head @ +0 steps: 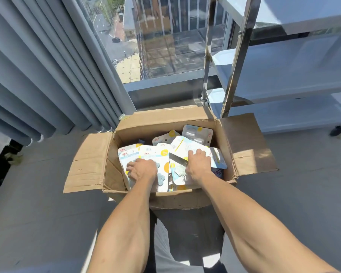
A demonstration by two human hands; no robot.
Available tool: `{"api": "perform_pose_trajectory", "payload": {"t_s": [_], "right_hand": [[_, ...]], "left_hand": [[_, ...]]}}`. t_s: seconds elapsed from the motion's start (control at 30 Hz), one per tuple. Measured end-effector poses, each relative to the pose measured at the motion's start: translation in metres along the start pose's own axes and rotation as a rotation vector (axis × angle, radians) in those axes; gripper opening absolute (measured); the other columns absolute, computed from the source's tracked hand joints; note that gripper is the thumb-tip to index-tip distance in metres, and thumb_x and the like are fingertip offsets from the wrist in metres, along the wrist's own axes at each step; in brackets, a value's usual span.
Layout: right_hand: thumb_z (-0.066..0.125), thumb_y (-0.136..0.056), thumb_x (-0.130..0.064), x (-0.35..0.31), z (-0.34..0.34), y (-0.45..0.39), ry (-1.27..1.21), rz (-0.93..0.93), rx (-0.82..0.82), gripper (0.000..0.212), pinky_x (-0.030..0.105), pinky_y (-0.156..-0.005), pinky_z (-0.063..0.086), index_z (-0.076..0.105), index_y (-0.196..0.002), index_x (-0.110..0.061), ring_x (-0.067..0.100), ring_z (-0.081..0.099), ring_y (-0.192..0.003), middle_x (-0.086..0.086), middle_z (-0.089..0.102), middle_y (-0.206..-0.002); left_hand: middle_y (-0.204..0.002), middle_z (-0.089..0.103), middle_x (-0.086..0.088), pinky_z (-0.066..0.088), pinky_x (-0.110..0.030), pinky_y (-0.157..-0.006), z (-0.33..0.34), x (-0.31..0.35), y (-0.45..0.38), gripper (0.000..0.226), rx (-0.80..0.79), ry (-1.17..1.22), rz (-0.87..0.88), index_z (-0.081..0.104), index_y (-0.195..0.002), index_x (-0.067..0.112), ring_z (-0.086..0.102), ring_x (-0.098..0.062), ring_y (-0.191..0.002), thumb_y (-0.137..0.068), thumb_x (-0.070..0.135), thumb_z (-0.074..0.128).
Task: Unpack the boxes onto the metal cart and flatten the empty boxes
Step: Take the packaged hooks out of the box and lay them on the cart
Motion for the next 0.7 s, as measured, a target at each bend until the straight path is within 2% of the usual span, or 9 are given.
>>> {"api": "perform_pose_trajectory", "payload": {"t_s": [0.1,0.17,0.23,0.3,0.4,0.47,0.53,0.63,0.7], "right_hand": [[0.056,-0.092,-0.024,0.009,-0.01,0.002,-0.028,-0.043,0.095,0.037,0.04,-0.085,0.045,0.046,-0.126,-0.011,0.033,0.053,-0.111,0.014,0.056,-0.12],[0.054,-0.091,-0.017,0.011,-0.017,0.004,-0.058,-0.05,0.21,0.03,0.04,-0.077,0.045,0.048,-0.12,-0.011,0.033,0.058,-0.101,0.014,0.062,-0.109],[0.049,-0.088,-0.006,0.011,-0.025,0.007,-0.202,-0.023,0.392,0.025,0.04,-0.067,0.042,0.05,-0.112,-0.011,0.031,0.057,-0.084,0.013,0.063,-0.094],[0.047,-0.084,0.002,0.009,-0.037,0.01,-0.338,-0.023,0.531,0.036,0.035,-0.061,0.034,0.053,-0.118,-0.009,0.029,0.053,-0.071,0.011,0.058,-0.085],[0.053,-0.084,0.003,0.01,-0.053,0.01,-0.463,-0.01,0.607,0.051,0.034,-0.058,0.033,0.049,-0.133,-0.011,0.028,0.045,-0.062,0.012,0.053,-0.09],[0.062,-0.082,0.0,0.013,-0.054,0.012,-0.516,0.078,0.557,0.046,0.036,-0.058,0.037,0.049,-0.125,-0.013,0.034,0.052,-0.066,0.011,0.052,-0.095],[0.059,-0.086,-0.002,0.017,-0.042,0.013,-0.453,0.158,0.451,0.031,0.04,-0.065,0.041,0.049,-0.113,-0.013,0.036,0.058,-0.08,0.011,0.052,-0.101],[0.054,-0.094,-0.013,0.022,-0.017,0.016,-0.276,0.299,0.282,0.022,0.04,-0.093,0.038,0.059,-0.116,-0.013,0.03,0.047,-0.112,0.011,0.048,-0.121],[0.054,-0.093,-0.016,0.023,-0.006,0.018,-0.182,0.299,0.292,0.021,0.04,-0.097,0.036,0.063,-0.112,-0.012,0.028,0.042,-0.116,0.01,0.045,-0.125]], "left_hand": [[-0.144,0.036,-0.017,0.037,-0.045,-0.101,-0.001,0.0,0.01,0.046,0.205,-0.099,0.23,0.044,-0.136,0.012,0.039,-0.031,-0.128,-0.097,0.037,0.046],[-0.138,0.042,-0.015,0.039,-0.043,-0.099,-0.002,0.001,0.017,0.048,0.158,-0.088,0.345,0.043,-0.136,0.016,0.044,-0.029,-0.123,-0.096,0.042,0.047],[-0.137,0.045,-0.014,0.039,-0.043,-0.1,-0.004,0.003,0.024,0.057,0.052,-0.063,0.35,0.04,-0.141,0.016,0.048,-0.031,-0.123,-0.095,0.048,0.049],[-0.137,0.047,-0.015,0.04,-0.042,-0.099,-0.007,0.005,0.026,0.057,0.007,-0.061,0.34,0.041,-0.141,0.014,0.05,-0.032,-0.122,-0.095,0.047,0.051],[-0.13,0.05,-0.015,0.044,-0.041,-0.096,-0.009,0.004,0.025,0.049,0.007,-0.04,0.345,0.047,-0.133,0.011,0.054,-0.033,-0.116,-0.096,0.042,0.053],[-0.127,0.052,-0.015,0.047,-0.041,-0.093,-0.009,0.001,0.027,0.047,0.028,-0.01,0.359,0.05,-0.131,0.01,0.056,-0.032,-0.112,-0.096,0.042,0.053],[-0.129,0.051,-0.014,0.047,-0.04,-0.092,-0.009,-0.003,0.032,0.045,0.043,-0.005,0.373,0.051,-0.13,0.011,0.056,-0.031,-0.111,-0.097,0.041,0.051],[-0.134,0.043,-0.014,0.044,-0.039,-0.092,-0.008,-0.011,0.04,0.046,0.114,-0.027,0.33,0.044,-0.131,0.012,0.048,-0.029,-0.118,-0.091,0.032,0.056],[-0.124,0.051,-0.011,0.043,-0.037,-0.086,-0.011,-0.015,0.046,0.042,0.114,-0.035,0.256,0.049,-0.124,0.012,0.052,-0.027,-0.11,-0.089,0.033,0.058]]}}
Point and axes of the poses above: each hand's wrist, its own y-axis away from the middle knuckle, its own z-axis out of the palm, x = y × z, the point moved 2 cm from there along -y, towards the middle knuckle
